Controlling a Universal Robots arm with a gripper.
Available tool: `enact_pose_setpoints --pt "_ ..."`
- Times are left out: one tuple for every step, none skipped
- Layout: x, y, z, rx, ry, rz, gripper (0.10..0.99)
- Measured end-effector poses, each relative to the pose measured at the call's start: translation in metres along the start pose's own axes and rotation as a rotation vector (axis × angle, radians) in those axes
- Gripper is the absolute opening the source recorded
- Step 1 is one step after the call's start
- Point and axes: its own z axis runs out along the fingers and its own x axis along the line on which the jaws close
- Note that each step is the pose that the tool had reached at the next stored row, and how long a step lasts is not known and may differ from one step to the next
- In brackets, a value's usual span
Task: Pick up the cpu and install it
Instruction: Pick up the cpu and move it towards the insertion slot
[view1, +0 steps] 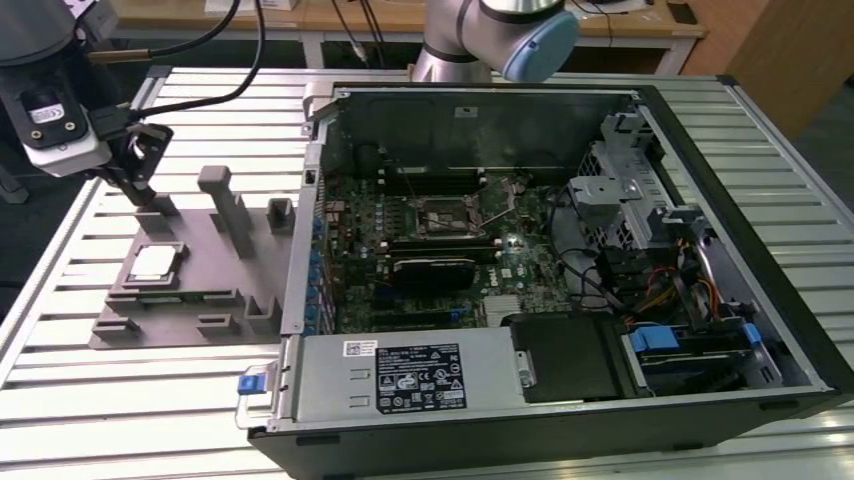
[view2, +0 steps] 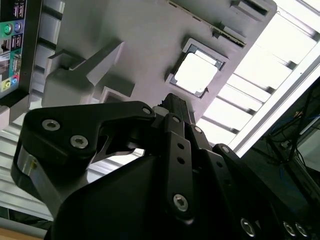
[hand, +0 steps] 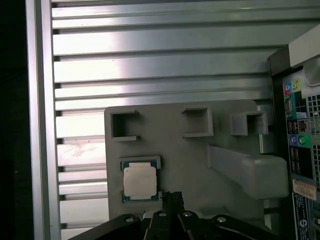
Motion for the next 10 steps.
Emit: enact_pose_setpoints --pt "0.0005 -0.0001 0.0008 0.000 0.0000 0.000 0.106" --pt "0.0011 -0.0002 0.0016 0.000 0.0000 0.000 0.106" --pt "0.0017 -0.0002 0.0023 0.000 0.0000 0.000 0.106" --pt "0.0022 -0.0003 0.0030 0.000 -0.0001 0.000 0.106" --pt "0.0028 -0.0004 0.0037 0.000 -0.0002 0.000 0.106" --pt "0.0033 -0.0005 0.0043 0.000 -0.0001 0.000 0.106" --pt "0.0039 -0.0005 0.0050 0.000 -0.0001 0.000 0.106" --pt "0.0045 -0.0006 0.0056 0.000 -0.0001 0.000 0.106" --pt "0.0051 -0.0007 0.0063 0.000 0.0000 0.000 0.106" --pt "0.0057 -0.0008 0.0069 0.000 -0.0001 0.000 0.106"
